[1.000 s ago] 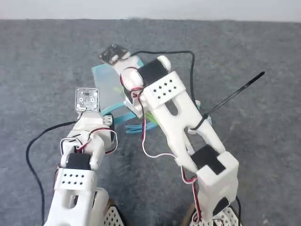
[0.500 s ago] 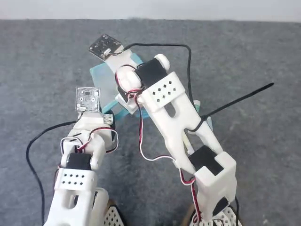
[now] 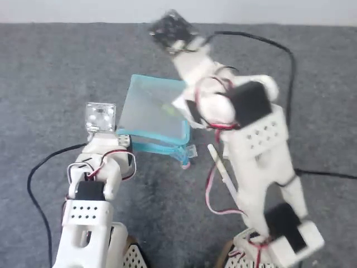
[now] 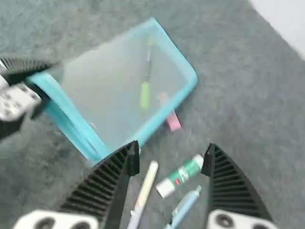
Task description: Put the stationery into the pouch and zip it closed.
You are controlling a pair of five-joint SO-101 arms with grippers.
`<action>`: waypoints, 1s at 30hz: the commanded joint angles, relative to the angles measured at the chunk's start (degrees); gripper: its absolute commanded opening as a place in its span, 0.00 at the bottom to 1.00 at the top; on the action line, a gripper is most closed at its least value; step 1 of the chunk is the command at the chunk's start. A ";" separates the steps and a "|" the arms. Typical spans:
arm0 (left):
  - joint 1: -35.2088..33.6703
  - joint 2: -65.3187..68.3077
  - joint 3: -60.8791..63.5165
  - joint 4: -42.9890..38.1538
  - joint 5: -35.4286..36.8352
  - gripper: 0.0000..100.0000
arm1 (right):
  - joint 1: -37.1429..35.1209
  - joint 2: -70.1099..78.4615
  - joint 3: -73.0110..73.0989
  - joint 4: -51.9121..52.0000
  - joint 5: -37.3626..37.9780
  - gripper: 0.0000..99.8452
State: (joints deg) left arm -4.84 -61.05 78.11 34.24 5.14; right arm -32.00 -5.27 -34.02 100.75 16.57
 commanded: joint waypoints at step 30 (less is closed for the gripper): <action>-1.85 -0.88 -1.71 -0.44 -0.88 0.01 | 29.14 -10.07 82.99 -35.47 7.74 0.22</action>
State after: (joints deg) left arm -6.24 -61.05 77.76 34.24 4.97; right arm -4.40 -14.86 46.77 69.80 23.34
